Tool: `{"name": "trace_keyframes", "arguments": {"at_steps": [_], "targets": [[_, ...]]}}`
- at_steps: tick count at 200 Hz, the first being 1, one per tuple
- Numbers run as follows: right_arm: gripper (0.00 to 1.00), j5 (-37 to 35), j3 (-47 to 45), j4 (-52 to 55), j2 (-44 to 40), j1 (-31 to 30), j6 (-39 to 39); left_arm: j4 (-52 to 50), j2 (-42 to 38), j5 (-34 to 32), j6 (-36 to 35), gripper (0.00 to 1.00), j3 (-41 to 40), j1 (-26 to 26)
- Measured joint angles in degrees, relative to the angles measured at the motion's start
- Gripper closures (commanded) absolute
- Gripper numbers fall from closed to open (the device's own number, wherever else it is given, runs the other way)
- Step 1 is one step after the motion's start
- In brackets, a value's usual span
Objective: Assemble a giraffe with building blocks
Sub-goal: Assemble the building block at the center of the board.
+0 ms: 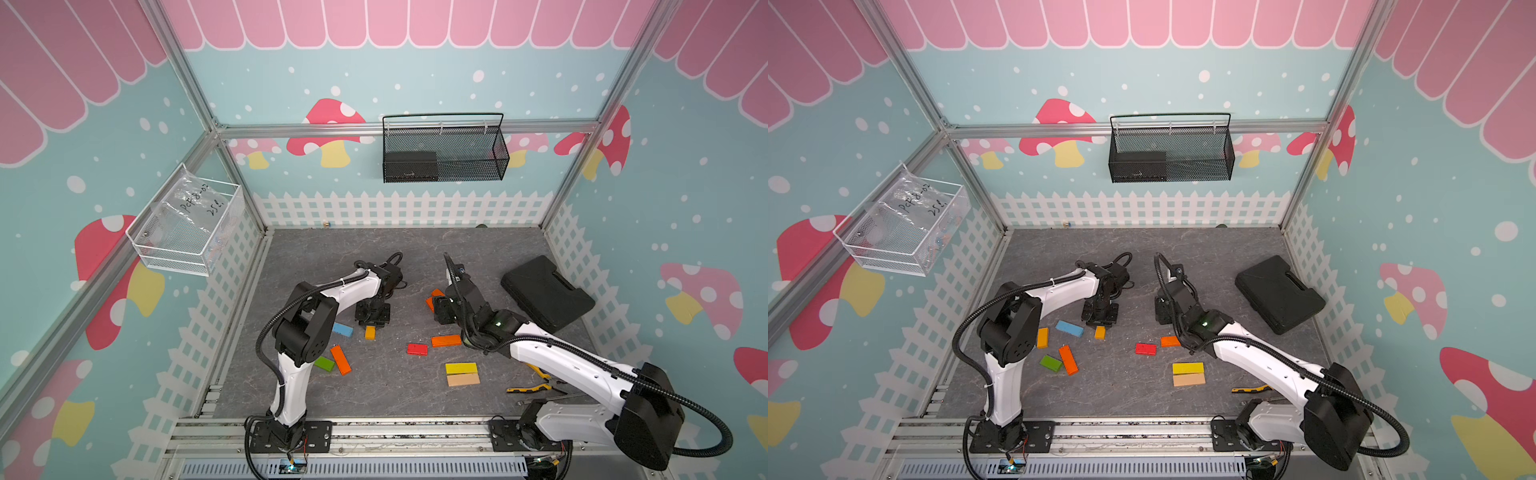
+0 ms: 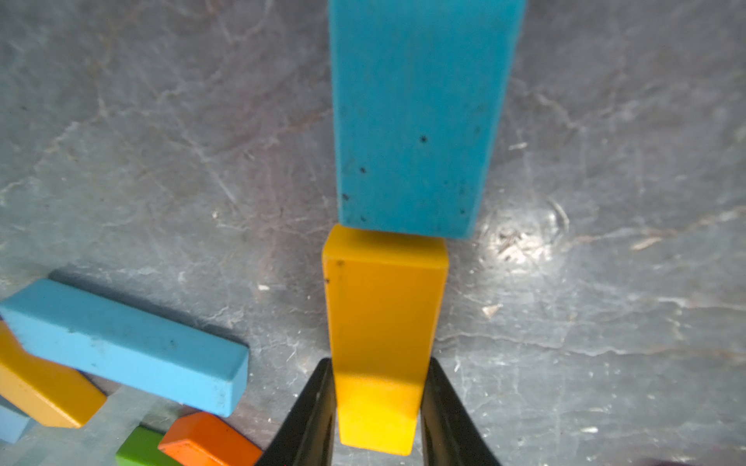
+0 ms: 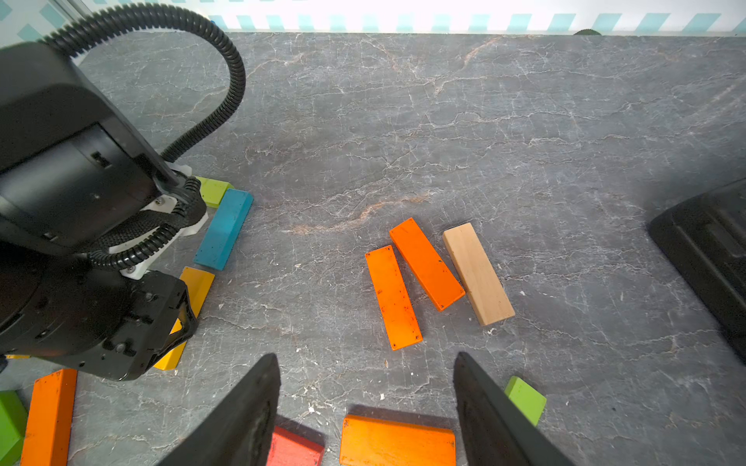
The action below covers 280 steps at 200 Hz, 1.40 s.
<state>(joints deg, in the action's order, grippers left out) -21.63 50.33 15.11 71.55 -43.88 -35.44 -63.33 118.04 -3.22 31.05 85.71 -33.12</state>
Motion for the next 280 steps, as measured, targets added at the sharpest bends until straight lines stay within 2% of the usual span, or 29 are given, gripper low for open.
{"name": "trace_keyframes", "arguments": {"at_steps": [123, 241, 266, 280], "targets": [[0.3, 0.0, 0.0, 0.0, 0.0, 0.0, 0.0, 0.0, 0.7, 0.0, 0.0, 0.58, 0.9, 0.0], [0.3, 0.0, 0.0, 0.0, 0.0, 0.0, -0.2, -0.2, 0.8, 0.0, 0.0, 0.59, 2.1, 0.4], [0.3, 0.0, 0.0, 0.0, 0.0, 0.0, -0.2, -0.3, 0.8, 0.0, 0.0, 0.56, 2.4, 0.4], [0.3, 0.0, 0.0, 0.0, 0.0, 0.0, -0.2, -0.5, 0.8, 0.0, -0.2, 0.49, 2.7, 0.4]]}}
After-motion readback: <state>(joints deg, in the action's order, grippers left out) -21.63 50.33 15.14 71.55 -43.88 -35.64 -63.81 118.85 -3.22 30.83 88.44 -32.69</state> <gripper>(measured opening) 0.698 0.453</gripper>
